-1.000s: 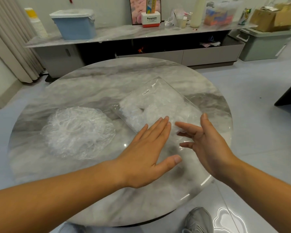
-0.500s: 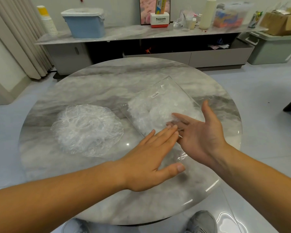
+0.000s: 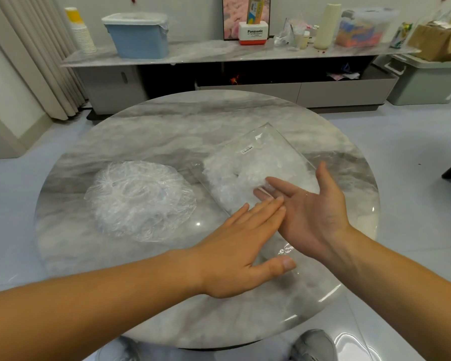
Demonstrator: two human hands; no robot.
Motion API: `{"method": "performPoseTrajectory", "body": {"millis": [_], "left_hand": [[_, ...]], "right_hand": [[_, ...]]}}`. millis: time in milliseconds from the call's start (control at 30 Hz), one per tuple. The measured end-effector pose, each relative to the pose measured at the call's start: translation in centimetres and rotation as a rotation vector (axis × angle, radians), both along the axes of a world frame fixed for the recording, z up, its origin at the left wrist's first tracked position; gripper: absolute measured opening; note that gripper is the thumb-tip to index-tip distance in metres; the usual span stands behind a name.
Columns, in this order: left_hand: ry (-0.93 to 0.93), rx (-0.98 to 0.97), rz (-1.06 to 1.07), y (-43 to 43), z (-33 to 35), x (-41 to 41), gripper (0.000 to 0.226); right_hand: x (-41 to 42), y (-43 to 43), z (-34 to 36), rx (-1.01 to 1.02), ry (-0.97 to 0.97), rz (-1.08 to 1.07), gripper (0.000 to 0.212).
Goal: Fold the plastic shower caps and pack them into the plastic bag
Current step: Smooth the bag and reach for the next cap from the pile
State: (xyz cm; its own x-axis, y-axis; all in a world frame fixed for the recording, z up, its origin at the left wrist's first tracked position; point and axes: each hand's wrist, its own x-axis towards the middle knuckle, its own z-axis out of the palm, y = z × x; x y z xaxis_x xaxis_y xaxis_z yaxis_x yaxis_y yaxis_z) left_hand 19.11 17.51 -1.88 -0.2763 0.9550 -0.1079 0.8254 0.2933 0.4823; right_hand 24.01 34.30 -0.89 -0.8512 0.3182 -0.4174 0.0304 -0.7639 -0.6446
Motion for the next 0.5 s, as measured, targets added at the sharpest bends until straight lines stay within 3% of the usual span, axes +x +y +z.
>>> {"method": "performPoseTrajectory", "body": {"millis": [367, 500], "left_hand": [[0.012, -0.026, -0.001, 0.2, -0.2, 0.0, 0.085], [0.042, -0.046, -0.015, 0.1, -0.5, 0.0, 0.084]], "right_hand": [[3.5, 1.2, -0.2, -0.034, 0.060, 0.022, 0.079], [6.2, 2.0, 0.1, 0.171, -0.027, 0.000, 0.068]]}}
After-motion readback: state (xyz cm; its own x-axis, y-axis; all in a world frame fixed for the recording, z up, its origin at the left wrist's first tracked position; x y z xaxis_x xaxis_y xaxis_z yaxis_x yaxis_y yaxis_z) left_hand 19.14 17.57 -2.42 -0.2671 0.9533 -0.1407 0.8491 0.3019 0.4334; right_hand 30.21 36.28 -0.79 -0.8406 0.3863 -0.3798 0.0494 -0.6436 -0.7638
